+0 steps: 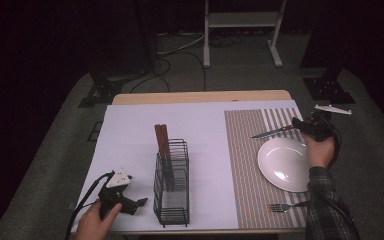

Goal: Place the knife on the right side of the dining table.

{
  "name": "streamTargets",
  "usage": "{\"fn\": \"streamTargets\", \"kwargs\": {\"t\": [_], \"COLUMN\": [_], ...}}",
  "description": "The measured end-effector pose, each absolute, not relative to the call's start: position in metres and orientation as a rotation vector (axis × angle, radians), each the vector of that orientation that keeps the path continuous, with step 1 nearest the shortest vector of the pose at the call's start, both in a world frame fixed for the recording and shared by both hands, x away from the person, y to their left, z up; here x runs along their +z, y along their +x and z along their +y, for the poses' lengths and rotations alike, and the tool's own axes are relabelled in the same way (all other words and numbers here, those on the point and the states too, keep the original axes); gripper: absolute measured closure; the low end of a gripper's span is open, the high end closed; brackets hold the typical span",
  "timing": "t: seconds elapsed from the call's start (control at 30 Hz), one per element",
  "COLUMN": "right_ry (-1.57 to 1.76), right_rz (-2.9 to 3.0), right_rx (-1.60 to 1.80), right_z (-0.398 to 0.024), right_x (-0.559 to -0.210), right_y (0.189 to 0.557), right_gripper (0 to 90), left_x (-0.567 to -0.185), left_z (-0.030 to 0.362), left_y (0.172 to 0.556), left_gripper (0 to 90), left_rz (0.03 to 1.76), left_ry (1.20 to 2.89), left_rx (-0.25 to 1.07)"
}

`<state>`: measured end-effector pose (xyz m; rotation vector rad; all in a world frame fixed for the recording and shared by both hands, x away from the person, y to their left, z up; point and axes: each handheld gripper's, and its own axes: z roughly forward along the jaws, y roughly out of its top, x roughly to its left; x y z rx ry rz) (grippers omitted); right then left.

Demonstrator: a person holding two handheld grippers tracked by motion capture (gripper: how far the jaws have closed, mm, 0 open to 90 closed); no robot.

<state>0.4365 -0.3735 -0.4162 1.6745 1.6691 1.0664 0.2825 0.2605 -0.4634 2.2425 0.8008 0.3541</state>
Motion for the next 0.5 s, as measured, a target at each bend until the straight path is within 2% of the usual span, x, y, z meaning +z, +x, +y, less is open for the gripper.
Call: {"fn": "streamTargets", "kwargs": {"t": [0.5], "right_ry": [1.753], "right_rz": [1.684], "right_rx": [1.039], "right_z": [-0.381], "right_x": [-0.432], "right_y": [0.441], "right_gripper": [38.9], "left_x": [-0.463], "left_z": [0.26], "left_y": [0.282], "left_gripper": [0.0], "left_rz": [0.801], "left_ry": [2.243], "left_rx": [0.355]}}
